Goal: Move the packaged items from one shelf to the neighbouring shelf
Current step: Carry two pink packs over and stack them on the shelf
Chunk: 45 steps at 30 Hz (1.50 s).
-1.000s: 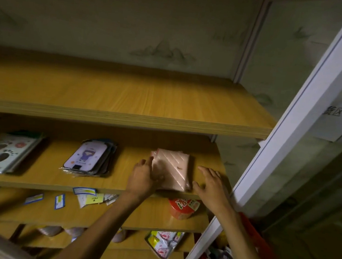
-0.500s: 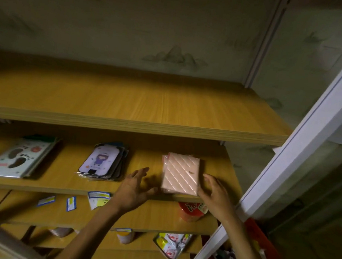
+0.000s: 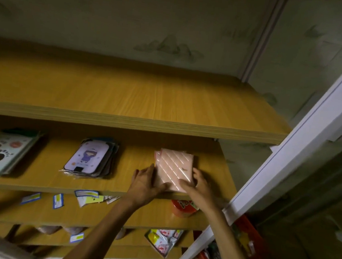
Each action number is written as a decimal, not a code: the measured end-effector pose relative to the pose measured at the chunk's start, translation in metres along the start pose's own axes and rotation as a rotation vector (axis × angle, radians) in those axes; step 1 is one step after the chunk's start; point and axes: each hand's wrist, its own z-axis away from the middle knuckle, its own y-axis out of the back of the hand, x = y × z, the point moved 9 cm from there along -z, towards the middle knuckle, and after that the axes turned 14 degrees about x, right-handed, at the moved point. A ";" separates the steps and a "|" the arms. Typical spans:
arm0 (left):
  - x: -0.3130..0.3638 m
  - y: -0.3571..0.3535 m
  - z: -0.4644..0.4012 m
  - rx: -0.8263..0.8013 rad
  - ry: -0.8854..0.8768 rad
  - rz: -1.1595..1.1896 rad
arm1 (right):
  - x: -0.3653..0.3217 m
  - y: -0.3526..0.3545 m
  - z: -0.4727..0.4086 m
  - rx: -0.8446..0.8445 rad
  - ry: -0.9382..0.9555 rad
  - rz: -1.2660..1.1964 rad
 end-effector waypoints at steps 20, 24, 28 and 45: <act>0.000 -0.012 -0.004 0.082 0.291 0.656 | 0.001 -0.014 -0.014 -0.074 -0.117 -0.403; -0.004 -0.016 -0.002 0.056 0.274 0.695 | -0.009 -0.017 -0.014 -0.126 -0.054 -0.369; 0.022 -0.008 -0.002 0.125 0.090 0.686 | -0.019 -0.014 -0.012 -0.113 0.049 -0.314; 0.036 -0.005 -0.009 0.254 -0.073 0.539 | -0.021 -0.009 -0.020 -0.002 0.101 -0.269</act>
